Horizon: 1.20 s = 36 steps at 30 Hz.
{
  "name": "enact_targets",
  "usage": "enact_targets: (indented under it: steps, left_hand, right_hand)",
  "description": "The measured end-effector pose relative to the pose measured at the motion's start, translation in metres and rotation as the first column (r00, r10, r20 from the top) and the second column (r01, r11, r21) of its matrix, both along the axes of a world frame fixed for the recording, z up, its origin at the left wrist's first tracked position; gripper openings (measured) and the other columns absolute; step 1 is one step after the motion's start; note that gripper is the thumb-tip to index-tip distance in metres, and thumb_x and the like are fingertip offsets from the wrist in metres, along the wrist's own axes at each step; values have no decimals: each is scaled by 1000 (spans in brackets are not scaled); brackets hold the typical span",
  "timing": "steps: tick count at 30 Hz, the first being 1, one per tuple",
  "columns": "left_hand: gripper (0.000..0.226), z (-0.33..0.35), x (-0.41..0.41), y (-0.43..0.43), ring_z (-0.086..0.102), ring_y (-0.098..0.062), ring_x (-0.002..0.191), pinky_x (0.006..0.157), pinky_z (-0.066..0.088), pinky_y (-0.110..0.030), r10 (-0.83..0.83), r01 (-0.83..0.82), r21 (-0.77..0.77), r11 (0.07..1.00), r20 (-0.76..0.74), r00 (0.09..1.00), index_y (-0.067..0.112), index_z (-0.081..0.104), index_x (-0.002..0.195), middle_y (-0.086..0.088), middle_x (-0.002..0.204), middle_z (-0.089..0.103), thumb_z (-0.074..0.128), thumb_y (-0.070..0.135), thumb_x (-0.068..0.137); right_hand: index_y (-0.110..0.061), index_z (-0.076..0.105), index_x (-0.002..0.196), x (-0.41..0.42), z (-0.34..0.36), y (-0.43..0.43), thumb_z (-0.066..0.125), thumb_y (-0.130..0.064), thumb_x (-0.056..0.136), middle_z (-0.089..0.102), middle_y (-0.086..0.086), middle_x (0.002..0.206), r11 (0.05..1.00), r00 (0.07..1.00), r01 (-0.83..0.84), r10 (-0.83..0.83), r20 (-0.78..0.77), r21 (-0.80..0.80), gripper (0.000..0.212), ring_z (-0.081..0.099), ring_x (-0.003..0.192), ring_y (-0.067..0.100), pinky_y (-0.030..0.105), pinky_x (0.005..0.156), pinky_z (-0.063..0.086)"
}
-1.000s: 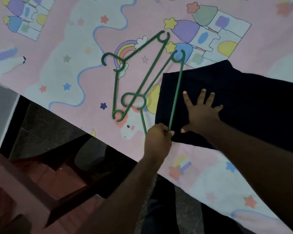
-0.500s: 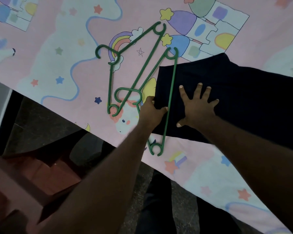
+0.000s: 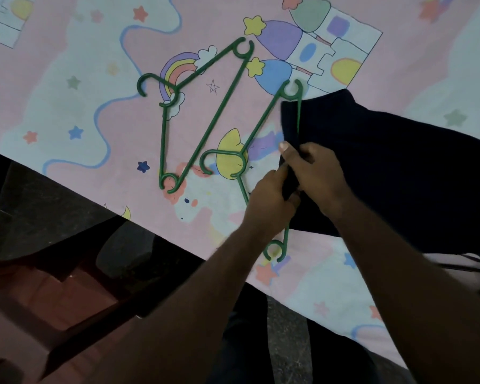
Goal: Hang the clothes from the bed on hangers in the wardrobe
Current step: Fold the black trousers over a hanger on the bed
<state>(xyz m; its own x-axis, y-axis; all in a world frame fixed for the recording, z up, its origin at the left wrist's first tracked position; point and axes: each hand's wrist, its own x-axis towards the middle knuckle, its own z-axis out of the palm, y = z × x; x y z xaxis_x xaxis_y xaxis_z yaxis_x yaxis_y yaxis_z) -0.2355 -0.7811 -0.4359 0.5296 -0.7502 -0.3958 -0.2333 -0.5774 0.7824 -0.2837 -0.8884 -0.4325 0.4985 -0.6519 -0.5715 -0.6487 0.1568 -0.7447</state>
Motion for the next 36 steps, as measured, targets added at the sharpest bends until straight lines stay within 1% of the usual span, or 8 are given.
enact_targets:
  steps: [4,8,10,12,16,23,31,36]
  left_hand:
    - [35,0,5,10,55,-16,79,71,45,-27,-57,57,-2,998,-84,995,11,62,119,-8,94,59,66,10,84]
    - [47,-11,30,37,61,-16,98,91,50,-30,538,-527,251,812,28,842,12,55,131,-7,114,64,66,31,90]
    - [52,-19,41,48,61,-23,107,96,49,-38,501,-482,408,776,65,863,10,52,132,-5,114,64,65,38,90]
    - [33,-23,44,47,65,-25,94,86,53,-38,467,-411,391,824,-57,882,9,59,118,-2,98,67,65,29,92]
    - [11,-19,42,27,65,-23,62,68,58,-39,520,-404,328,854,-509,686,5,54,101,-11,78,63,54,-4,95]
    - [17,-12,23,-19,58,-25,66,55,49,-30,411,-297,300,906,-465,784,2,53,97,-18,81,59,45,-12,91]
    - [12,-10,3,-45,64,-22,59,57,57,-34,450,-339,300,892,-508,734,5,55,91,-9,73,63,54,-7,93]
    - [18,-9,-15,-58,68,-23,66,53,55,-27,412,-335,239,911,-527,743,7,52,91,-9,78,63,49,-11,93]
  right_hand:
    - [-7,65,102,-1,-6,1,60,-29,94,70,5,96,1000,999,21,-21,-24,-11,24,67,91,19,36,83,56]
    - [-9,58,129,2,0,2,51,-24,101,64,7,121,997,997,78,-78,-23,2,32,60,112,22,38,102,46]
    - [-12,53,135,2,7,5,47,-28,102,61,6,129,1000,1000,9,-9,-9,-23,37,56,118,22,37,106,42]
    - [-14,52,136,2,12,6,44,-33,103,61,6,130,997,998,-66,65,-15,-48,39,55,119,23,33,104,41]
    - [-12,55,129,-1,21,1,43,-36,103,64,9,121,994,995,-103,102,-17,-38,37,59,112,26,35,97,45]
    - [-15,56,130,-15,41,-10,44,-36,103,66,2,117,993,990,-115,116,81,-11,36,62,106,18,40,98,49]
    - [-23,58,127,-69,74,-43,47,-32,103,66,-13,109,997,987,-72,72,145,-3,28,62,99,1,18,86,47]
    - [-26,62,124,-164,82,-102,52,-36,100,69,-8,118,979,988,129,-114,101,-157,28,63,110,9,35,100,48]
